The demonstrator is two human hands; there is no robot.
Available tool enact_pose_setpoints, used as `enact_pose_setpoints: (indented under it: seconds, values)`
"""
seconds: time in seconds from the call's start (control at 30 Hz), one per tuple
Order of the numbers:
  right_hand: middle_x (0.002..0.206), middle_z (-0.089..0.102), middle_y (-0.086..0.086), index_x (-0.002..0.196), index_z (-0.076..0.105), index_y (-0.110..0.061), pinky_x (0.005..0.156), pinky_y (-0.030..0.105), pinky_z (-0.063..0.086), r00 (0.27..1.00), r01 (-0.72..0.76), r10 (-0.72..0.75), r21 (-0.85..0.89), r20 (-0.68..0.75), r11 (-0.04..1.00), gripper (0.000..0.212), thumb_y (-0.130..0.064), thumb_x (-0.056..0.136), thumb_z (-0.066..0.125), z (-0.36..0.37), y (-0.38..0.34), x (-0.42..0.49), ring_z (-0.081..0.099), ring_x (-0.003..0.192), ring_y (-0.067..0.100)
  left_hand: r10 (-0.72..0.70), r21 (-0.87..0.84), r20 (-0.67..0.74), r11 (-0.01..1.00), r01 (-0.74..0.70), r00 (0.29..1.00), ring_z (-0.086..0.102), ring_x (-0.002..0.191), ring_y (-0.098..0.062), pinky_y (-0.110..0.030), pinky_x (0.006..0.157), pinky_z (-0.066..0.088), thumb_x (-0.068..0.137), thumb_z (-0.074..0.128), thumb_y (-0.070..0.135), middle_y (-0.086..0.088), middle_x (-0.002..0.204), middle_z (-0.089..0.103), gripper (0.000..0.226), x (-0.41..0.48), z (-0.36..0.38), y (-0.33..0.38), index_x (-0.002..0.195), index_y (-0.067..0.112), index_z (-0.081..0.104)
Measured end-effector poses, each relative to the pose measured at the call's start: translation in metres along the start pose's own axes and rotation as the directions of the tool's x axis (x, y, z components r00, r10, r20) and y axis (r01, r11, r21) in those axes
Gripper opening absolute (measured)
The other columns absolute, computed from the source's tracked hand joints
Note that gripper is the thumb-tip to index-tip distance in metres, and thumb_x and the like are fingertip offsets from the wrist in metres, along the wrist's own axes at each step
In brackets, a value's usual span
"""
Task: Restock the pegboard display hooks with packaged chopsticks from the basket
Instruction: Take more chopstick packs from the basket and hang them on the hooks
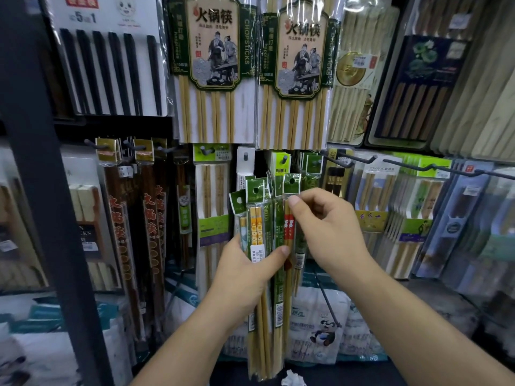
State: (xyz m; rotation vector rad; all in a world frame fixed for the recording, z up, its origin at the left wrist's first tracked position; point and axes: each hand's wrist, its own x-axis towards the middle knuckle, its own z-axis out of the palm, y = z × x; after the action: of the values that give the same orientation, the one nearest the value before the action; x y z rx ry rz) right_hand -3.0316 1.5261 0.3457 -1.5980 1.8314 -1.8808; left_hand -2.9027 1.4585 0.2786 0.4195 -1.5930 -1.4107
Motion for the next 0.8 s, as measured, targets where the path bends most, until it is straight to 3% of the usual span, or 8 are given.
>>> enact_pose_setpoints:
  seconds: [0.13, 0.23, 0.27, 0.43, 0.53, 0.8]
  values:
    - [0.062, 0.057, -0.011, 0.077, 0.069, -0.024, 0.049, 0.017, 0.043, 0.996, -0.071, 0.076, 0.124, -0.037, 0.990, 0.029, -0.028, 0.103, 0.057, -0.006, -0.001, 0.007, 0.051, 0.055, 0.003, 0.000, 0.007, -0.019, 1.000, 0.000, 1.000, 0.075, 0.095, -0.005, -0.015, 0.077, 0.057, 0.083, 0.081, 0.026, 0.013, 0.102, 0.079, 0.029, 0.001, 0.000, 0.000, 0.101, 0.047, 0.072]
    - [0.061, 0.052, -0.007, 0.074, 0.067, -0.022, 0.049, 0.019, 0.041, 0.990, -0.064, 0.082, 0.149, -0.116, 0.987, 0.032, -0.029, 0.103, 0.056, -0.013, -0.006, 0.019, 0.047, 0.054, 0.007, -0.048, -0.038, -0.034, 0.998, 0.047, 0.998, 0.078, 0.091, -0.022, -0.045, 0.083, 0.064, 0.081, 0.080, 0.027, -0.002, 0.096, 0.080, 0.021, 0.003, -0.001, -0.005, 0.100, 0.031, 0.072]
    - [0.060, 0.050, -0.007, 0.073, 0.067, -0.022, 0.049, 0.019, 0.041, 0.986, -0.071, 0.094, 0.162, -0.135, 0.984, 0.033, -0.030, 0.103, 0.056, -0.014, -0.007, 0.024, 0.046, 0.053, 0.008, -0.055, -0.044, -0.036, 0.998, 0.054, 0.998, 0.078, 0.088, -0.024, -0.049, 0.082, 0.064, 0.081, 0.080, 0.026, -0.004, 0.094, 0.080, 0.018, 0.003, -0.001, -0.006, 0.096, 0.032, 0.072]
    - [0.065, 0.041, 0.005, 0.079, 0.057, 0.000, 0.062, 0.028, 0.043, 0.970, -0.125, 0.161, 0.191, -0.184, 0.974, 0.042, -0.035, 0.102, 0.057, -0.017, -0.002, 0.035, 0.040, 0.059, 0.017, -0.059, -0.006, -0.028, 0.998, 0.059, 0.998, 0.078, 0.090, -0.019, -0.047, 0.086, 0.062, 0.075, 0.083, 0.043, 0.001, 0.095, 0.080, 0.021, 0.001, -0.003, -0.008, 0.092, 0.046, 0.070]
    - [0.061, 0.038, 0.003, 0.078, 0.054, 0.003, 0.066, 0.029, 0.043, 0.967, -0.125, 0.161, 0.183, -0.197, 0.975, 0.043, -0.034, 0.102, 0.057, -0.017, 0.002, 0.037, 0.037, 0.057, 0.015, -0.058, -0.004, -0.028, 0.998, 0.057, 0.998, 0.077, 0.091, -0.018, -0.049, 0.087, 0.062, 0.070, 0.082, 0.048, 0.002, 0.096, 0.080, 0.026, 0.001, -0.003, -0.009, 0.092, 0.046, 0.069]
    - [0.065, 0.037, 0.009, 0.083, 0.053, 0.009, 0.066, 0.031, 0.041, 0.969, -0.117, 0.150, 0.167, -0.198, 0.979, 0.044, -0.031, 0.102, 0.059, -0.016, 0.006, 0.039, 0.036, 0.060, 0.021, -0.061, -0.004, -0.028, 0.998, 0.061, 0.998, 0.077, 0.089, -0.019, -0.051, 0.090, 0.061, 0.081, 0.080, 0.034, 0.000, 0.094, 0.080, 0.018, 0.001, -0.005, -0.007, 0.096, 0.037, 0.070]
